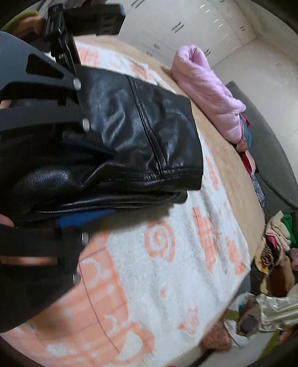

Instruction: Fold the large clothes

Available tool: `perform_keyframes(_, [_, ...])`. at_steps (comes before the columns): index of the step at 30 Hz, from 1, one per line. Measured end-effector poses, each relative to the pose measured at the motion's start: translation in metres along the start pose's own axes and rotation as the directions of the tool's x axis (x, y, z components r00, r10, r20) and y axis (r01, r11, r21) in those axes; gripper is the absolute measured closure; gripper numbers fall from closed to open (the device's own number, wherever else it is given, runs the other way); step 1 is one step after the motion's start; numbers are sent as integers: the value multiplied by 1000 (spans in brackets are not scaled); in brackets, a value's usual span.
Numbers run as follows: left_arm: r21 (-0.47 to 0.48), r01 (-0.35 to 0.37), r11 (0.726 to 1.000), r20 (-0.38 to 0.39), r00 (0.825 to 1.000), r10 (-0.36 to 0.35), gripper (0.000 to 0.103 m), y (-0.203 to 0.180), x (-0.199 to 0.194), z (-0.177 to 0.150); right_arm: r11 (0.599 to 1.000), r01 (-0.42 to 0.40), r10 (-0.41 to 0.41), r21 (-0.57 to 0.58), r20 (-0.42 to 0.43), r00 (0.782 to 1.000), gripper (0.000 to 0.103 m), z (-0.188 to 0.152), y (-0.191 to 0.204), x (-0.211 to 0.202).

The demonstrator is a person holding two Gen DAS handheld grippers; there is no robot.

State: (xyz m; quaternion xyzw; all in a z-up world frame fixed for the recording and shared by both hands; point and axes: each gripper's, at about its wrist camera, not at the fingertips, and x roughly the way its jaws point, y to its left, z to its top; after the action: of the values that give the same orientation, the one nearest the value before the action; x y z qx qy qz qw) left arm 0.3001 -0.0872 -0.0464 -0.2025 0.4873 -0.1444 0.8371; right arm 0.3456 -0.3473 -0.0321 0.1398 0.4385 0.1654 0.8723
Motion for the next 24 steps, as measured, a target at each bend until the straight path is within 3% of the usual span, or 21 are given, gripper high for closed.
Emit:
perform_keyframes(4, [14,-4,1000,20,1000,4,10,-6,-1,0,998,39,-38,-41,27,999,34,-1,8,-18])
perform_keyframes(8, [18,-3,1000,23,1000,2,10,-8,0,0,999,-6,8,-48,31,999,11,-9,10,-37])
perform_keyframes(10, [21,-6,1000,25,1000,6,10,-11,1,2,999,-34,34,-26,4,999,10,-13,7,-38])
perform_keyframes(16, [24,-7,1000,20,1000,7,10,-12,2,1,997,-67,72,47,-127,989,11,-24,-10,-15])
perform_keyframes(17, [24,-9,1000,13,1000,9,10,-13,3,1,991,-94,107,91,-144,984,15,-28,-17,-8])
perform_keyframes(18, [25,-9,1000,8,1000,9,10,-11,4,1,982,-137,157,132,-151,976,27,-31,-23,-3])
perform_keyframes(19, [27,-9,1000,3,1000,9,10,-11,6,0,970,-173,199,168,-149,969,30,-35,-28,1])
perform_keyframes(24, [26,1,1000,-14,1000,-1,10,-8,11,-2,947,-213,241,242,-94,966,44,-51,-33,0])
